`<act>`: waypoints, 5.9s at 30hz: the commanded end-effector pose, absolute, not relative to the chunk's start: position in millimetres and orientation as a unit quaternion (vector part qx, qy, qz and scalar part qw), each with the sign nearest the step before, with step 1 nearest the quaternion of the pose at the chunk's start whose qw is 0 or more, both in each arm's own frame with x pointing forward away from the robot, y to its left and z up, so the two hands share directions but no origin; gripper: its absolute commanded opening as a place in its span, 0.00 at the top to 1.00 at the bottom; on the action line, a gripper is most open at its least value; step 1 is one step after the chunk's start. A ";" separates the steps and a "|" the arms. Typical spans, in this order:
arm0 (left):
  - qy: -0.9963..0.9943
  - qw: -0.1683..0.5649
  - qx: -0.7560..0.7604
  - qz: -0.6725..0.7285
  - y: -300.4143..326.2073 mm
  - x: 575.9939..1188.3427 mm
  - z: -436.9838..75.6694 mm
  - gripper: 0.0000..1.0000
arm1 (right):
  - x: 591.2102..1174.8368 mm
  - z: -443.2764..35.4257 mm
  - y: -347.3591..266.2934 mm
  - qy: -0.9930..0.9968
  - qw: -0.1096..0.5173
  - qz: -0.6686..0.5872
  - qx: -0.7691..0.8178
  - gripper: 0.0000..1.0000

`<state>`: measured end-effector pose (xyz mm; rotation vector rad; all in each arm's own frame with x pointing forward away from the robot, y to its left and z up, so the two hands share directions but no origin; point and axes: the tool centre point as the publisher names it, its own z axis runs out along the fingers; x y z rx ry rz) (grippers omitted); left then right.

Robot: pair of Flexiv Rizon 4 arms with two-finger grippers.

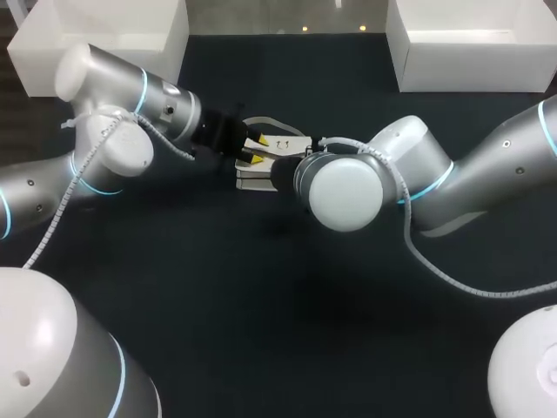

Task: Pick up the bag, open it, inspect its contents, close it, and place it on the opposite side

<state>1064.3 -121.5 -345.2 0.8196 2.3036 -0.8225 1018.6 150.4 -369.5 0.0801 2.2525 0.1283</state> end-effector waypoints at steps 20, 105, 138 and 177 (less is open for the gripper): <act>0.870 0.303 0.284 -0.266 -132.2 1081.1 -350.9 0.91 | 1017.7 -370.8 150.0 0.901 0.430 0.052 0.032 1.00; 0.936 0.201 0.088 -0.276 -125.0 1134.4 -345.9 0.62 | 1017.7 -370.8 150.0 0.901 0.430 0.052 0.032 1.00; 0.943 0.190 0.067 -0.264 -127.3 1141.5 -358.1 1.00 | 1017.7 -370.8 150.0 0.901 0.430 0.052 0.032 1.00; 0.940 0.188 0.052 -0.278 -122.0 1107.0 -255.6 1.00 | 955.6 -285.6 143.1 0.887 0.442 0.073 0.115 0.00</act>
